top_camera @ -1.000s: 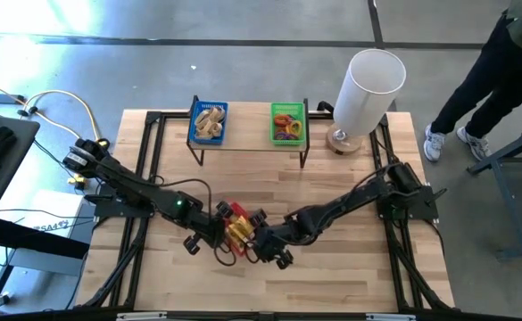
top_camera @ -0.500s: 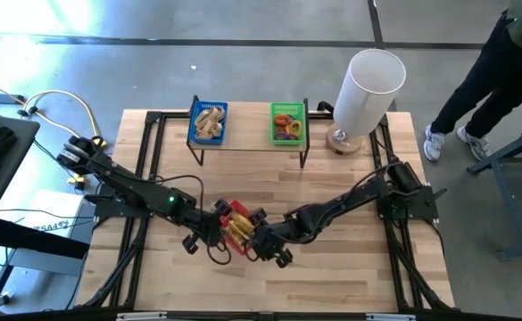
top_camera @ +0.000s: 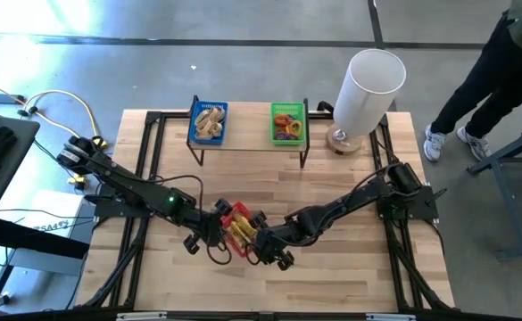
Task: Pick & Place Office Desk Supplies
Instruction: Put the red bin on the shelf, then return to Home Position
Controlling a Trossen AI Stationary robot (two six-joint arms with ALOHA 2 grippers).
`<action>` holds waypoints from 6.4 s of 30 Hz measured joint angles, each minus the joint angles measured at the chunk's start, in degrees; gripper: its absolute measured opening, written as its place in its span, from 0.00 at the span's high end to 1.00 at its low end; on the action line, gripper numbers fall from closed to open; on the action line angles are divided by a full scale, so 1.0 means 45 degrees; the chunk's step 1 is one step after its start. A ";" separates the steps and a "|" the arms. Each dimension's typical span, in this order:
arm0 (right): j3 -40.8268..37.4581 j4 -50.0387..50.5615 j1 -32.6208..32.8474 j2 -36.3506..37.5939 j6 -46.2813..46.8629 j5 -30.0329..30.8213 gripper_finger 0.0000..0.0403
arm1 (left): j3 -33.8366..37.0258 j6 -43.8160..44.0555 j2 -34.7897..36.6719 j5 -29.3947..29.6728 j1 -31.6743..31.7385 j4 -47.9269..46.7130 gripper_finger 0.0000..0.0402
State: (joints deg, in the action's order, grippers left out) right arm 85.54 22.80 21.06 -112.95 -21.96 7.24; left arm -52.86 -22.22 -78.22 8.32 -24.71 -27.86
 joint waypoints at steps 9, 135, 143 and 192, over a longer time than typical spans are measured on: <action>-0.0019 -0.0003 0.0000 0.0000 -0.0034 -0.0136 0.99 | 0.0000 0.0597 0.0000 0.0194 0.0005 0.0508 0.87; 0.5673 0.4789 -0.7740 -0.1627 0.1138 0.0261 0.99 | 0.5552 0.5809 0.6970 0.3460 -0.1882 0.2954 0.60; 0.5673 0.4779 -0.7679 -0.1593 0.1142 0.0607 0.88 | 0.5552 0.5799 0.6970 0.3462 -0.1880 0.2954 0.60; 0.5668 1.3264 -0.1195 0.2546 0.5360 0.5008 0.99 | 0.4612 0.7545 0.6975 0.3203 -0.1227 0.2903 0.85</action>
State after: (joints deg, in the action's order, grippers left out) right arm 111.04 82.49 15.68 -101.49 2.16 29.77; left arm -32.11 11.73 -46.83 22.74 -30.23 -14.80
